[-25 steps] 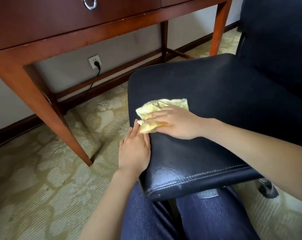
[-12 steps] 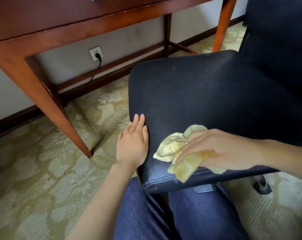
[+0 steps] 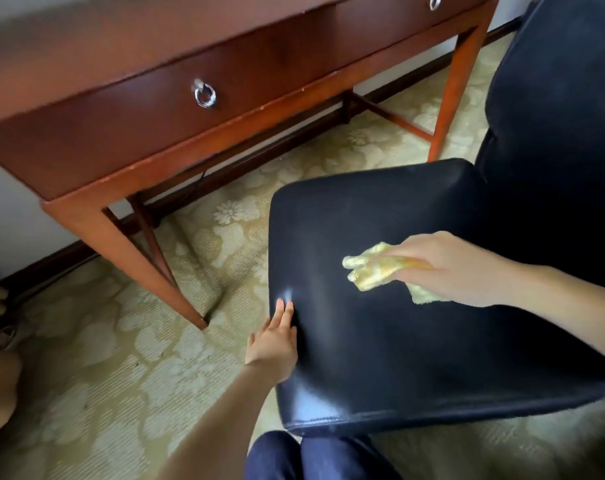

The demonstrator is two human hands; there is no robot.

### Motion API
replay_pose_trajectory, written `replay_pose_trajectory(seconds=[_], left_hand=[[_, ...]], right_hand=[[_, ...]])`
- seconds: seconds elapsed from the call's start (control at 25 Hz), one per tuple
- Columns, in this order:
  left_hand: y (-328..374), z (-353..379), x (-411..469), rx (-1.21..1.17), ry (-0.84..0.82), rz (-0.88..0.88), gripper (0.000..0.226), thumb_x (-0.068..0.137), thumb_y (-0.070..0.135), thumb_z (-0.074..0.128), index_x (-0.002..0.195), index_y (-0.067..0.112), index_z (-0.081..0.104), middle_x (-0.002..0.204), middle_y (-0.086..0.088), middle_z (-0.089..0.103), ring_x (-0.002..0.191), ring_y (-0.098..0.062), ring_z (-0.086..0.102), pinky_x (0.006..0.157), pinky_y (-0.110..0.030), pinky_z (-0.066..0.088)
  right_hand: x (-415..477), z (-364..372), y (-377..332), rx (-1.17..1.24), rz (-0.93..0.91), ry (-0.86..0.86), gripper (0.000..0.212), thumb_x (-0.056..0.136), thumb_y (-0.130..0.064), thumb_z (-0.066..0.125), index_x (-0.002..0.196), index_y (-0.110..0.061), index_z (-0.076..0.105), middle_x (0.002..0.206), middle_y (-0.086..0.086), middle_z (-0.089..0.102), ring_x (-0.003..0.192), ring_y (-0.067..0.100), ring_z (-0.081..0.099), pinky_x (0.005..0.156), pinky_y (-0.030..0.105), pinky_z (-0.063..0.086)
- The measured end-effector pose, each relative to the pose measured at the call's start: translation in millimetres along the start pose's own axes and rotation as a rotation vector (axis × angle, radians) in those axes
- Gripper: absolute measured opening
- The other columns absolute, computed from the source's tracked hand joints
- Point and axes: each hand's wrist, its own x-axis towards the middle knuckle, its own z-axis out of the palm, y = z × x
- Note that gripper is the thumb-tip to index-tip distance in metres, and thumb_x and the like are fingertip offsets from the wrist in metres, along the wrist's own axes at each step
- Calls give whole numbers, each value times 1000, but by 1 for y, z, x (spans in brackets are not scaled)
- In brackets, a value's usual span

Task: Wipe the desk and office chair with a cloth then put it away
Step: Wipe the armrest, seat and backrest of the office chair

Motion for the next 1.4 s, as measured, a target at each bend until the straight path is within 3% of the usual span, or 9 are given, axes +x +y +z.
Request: replay_pose_trajectory(seconds=[0.12, 0.32, 0.52, 0.68, 0.88, 1.04, 1.16, 1.28, 1.4], left_hand=[[7, -18, -6, 89, -126, -48, 56, 103, 27, 21, 151, 28, -8, 158, 13, -15, 146, -11, 7, 116, -50, 8], [12, -12, -11, -12, -83, -119, 62, 100, 42, 28, 150, 33, -9, 158, 14, -12, 141, -6, 21, 114, -42, 24], [42, -16, -23, 12, 107, -126, 84, 85, 60, 30, 151, 12, 13, 158, -4, 17, 130, -11, 46, 106, -42, 39], [71, -67, -34, 203, -247, -45, 64, 97, 56, 24, 152, 30, 3, 160, 9, -3, 147, -17, 8, 116, -51, 9], [183, -207, -72, 300, -54, 296, 57, 100, 49, 19, 151, 26, 10, 160, 3, 5, 145, -20, 10, 115, -49, 10], [253, -327, -130, 324, 107, 449, 57, 100, 50, 18, 150, 23, 19, 158, -1, 19, 143, -23, 19, 114, -46, 13], [295, -389, -173, 361, 151, 543, 57, 100, 49, 20, 151, 24, 17, 159, 1, 13, 145, -22, 13, 117, -48, 10], [332, -420, -196, 398, 182, 602, 56, 101, 47, 22, 152, 24, 16, 160, 3, 10, 146, -20, 10, 117, -49, 10], [372, -427, -206, 414, 207, 648, 56, 101, 47, 24, 152, 26, 14, 160, 5, 8, 147, -18, 7, 118, -48, 10]], right_hand=[[7, -31, -9, 352, 84, 123, 22, 94, -31, 50, 106, -39, 67, 76, -20, 64, 64, -3, 57, 56, 10, 41], [24, -97, -25, 588, 19, 242, 29, 95, -27, 47, 97, -52, 63, 103, -31, 65, 100, -14, 57, 79, 2, 42], [11, -171, -24, 681, 51, 413, 28, 98, -26, 44, 94, -46, 64, 83, -23, 71, 80, -12, 62, 63, 1, 41], [-25, -210, -31, 643, 123, 413, 32, 98, -27, 41, 117, -41, 63, 105, 11, 71, 99, 0, 64, 90, 16, 44], [-86, -267, -66, 635, 157, 456, 44, 98, -21, 41, 96, -57, 65, 96, 10, 73, 96, 4, 66, 79, 1, 42], [-140, -315, -85, 533, 218, 456, 40, 97, -27, 38, 107, -57, 63, 60, -5, 67, 84, 41, 66, 82, 51, 55], [-176, -339, -69, 421, 303, 589, 40, 96, -26, 38, 101, -57, 63, 88, -13, 70, 77, 20, 65, 68, 34, 54], [-199, -344, -16, -64, 506, 675, 34, 97, -23, 37, 117, -37, 61, 117, -2, 62, 114, 19, 51, 88, 39, 43], [-219, -341, 36, -508, 681, 439, 46, 98, -23, 40, 142, -29, 34, 154, 0, 25, 139, 23, 22, 107, 34, 26]])
